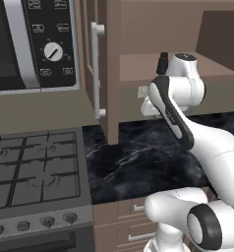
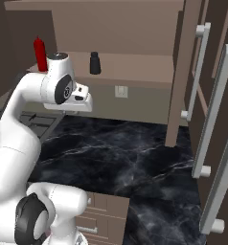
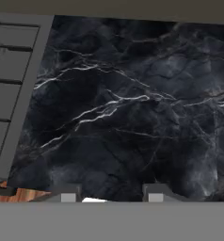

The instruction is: Take 2 condiments from the cabinet and move them on the counter near the stove.Make sure the condiments are lined up with each other, next to each other.

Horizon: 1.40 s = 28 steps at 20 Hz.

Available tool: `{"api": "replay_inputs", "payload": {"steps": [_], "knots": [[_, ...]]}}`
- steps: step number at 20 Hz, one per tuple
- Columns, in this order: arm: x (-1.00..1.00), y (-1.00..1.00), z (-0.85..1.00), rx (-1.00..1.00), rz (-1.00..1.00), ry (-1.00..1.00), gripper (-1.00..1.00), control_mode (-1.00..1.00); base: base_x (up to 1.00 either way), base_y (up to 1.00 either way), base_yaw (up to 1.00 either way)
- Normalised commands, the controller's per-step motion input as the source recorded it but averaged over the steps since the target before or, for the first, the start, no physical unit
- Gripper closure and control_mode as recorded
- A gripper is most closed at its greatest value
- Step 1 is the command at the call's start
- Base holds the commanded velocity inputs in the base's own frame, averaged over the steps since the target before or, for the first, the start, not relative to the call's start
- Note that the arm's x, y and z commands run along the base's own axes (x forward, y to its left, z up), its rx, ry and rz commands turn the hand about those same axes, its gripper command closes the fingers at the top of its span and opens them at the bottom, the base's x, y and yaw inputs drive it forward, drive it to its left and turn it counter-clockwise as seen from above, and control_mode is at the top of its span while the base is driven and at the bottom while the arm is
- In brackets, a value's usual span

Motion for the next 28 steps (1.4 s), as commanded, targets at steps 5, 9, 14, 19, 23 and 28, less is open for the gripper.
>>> {"api": "replay_inputs", "payload": {"steps": [5, 9, 14, 19, 23, 28], "knots": [[-0.2, 0.1, 0.0, 0.0, 0.0, -0.1, -1.0, -1.0, 0.0, 0.0, 0.0], [-0.3, 0.0, 0.22, -0.02, 0.0, -0.62, -1.0, -1.0, 0.0, 0.0, 0.0], [0.0, -0.09, 0.59, -0.1, -0.04, -0.63, -1.0, -1.0, 0.0, 0.0, 0.0], [0.05, -0.3, 0.71, -0.04, -0.06, -0.38, -1.0, -1.0, 0.0, 0.0, 0.0], [0.14, -0.33, 0.7, 0.0, -0.02, -0.17, -1.0, -1.0, 0.0, 0.0, 0.0], [0.2, -0.08, 0.56, 0.04, 0.0, -0.03, -1.0, -1.0, 0.0, 0.0, 0.0]]}}
